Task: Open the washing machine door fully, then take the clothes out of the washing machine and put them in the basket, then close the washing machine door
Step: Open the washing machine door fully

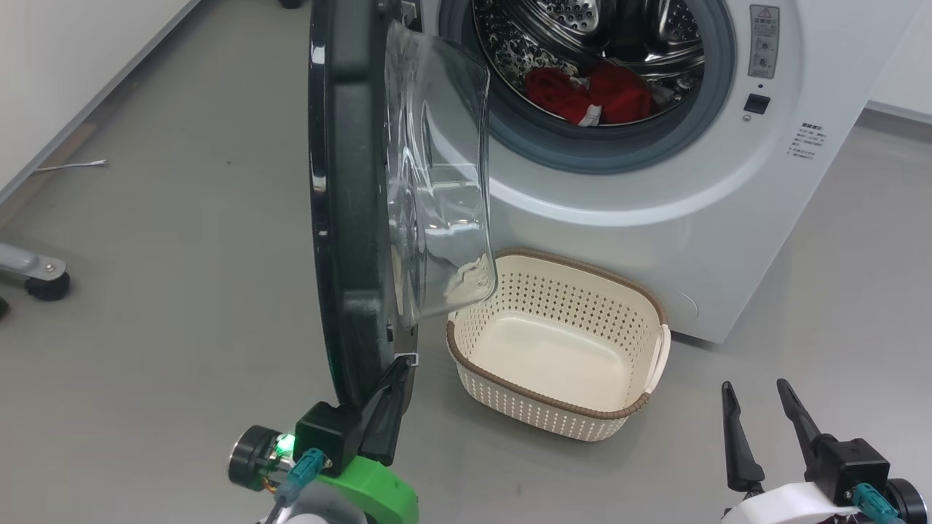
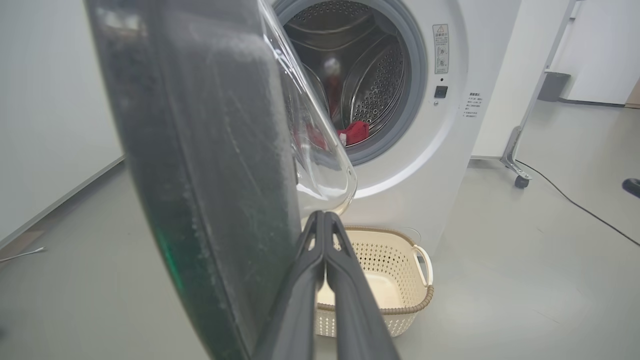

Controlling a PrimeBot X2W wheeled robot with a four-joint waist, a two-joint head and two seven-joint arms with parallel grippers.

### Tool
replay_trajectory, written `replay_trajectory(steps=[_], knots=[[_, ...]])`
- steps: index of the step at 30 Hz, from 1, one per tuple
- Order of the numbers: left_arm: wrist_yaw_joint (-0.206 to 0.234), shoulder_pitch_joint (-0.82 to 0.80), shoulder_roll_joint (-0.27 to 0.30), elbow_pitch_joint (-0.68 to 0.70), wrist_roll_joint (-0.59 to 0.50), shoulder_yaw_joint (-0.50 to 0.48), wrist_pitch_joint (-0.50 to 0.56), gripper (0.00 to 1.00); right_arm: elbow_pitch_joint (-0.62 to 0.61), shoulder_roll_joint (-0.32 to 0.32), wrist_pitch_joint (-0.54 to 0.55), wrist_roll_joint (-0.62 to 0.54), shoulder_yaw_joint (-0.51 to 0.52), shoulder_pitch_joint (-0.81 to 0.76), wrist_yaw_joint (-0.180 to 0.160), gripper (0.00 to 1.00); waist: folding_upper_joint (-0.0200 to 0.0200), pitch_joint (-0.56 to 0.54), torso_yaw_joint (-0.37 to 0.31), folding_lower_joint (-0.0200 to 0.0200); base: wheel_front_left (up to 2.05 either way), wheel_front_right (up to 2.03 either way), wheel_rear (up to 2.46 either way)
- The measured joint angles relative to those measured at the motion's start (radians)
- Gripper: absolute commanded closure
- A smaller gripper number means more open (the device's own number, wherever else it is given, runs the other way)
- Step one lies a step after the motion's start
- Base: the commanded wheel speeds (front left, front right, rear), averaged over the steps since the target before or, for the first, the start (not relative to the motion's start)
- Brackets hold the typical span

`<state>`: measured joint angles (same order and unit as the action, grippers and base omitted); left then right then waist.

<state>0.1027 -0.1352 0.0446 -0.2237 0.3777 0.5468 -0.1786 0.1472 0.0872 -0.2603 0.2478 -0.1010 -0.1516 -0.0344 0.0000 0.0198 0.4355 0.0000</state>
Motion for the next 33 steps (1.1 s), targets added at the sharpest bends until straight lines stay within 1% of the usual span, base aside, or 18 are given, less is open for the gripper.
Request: replay_trajectory(steps=[7, 13, 16, 23, 33], knots=[[0.007, 0.017, 0.041, -0.025, -0.001, -0.083, 0.000, 1.00, 0.000, -0.008, 0.000, -0.007, -0.012, 0.001, 0.010, 0.00, 0.0000, -0.006, 0.021, 0.0000, 0.00, 0.00, 0.00], [0.007, 0.018, 0.051, -0.049, -0.001, -0.153, -0.009, 1.00, 0.002, -0.008, 0.000, -0.011, -0.013, 0.004, 0.016, 0.00, 0.0000, -0.001, 0.018, 0.0000, 0.00, 0.00, 0.00], [0.007, 0.018, 0.063, -0.058, -0.001, -0.198, -0.012, 1.00, 0.004, -0.009, 0.000, -0.013, -0.017, 0.010, 0.023, 0.00, 0.0000, 0.001, 0.009, 0.0000, 0.00, 0.00, 0.00], [0.008, 0.018, 0.074, -0.090, 0.000, -0.314, -0.021, 1.00, 0.007, -0.010, 0.000, -0.013, -0.017, 0.021, 0.025, 0.00, 0.0000, 0.009, -0.018, 0.0000, 0.00, 0.00, 0.00], [0.008, -0.013, 0.084, -0.130, -0.001, -0.409, -0.030, 1.00, 0.006, -0.012, 0.000, -0.013, -0.009, 0.029, 0.025, 0.00, 0.0000, 0.036, -0.050, 0.0000, 0.00, 0.00, 0.00]])
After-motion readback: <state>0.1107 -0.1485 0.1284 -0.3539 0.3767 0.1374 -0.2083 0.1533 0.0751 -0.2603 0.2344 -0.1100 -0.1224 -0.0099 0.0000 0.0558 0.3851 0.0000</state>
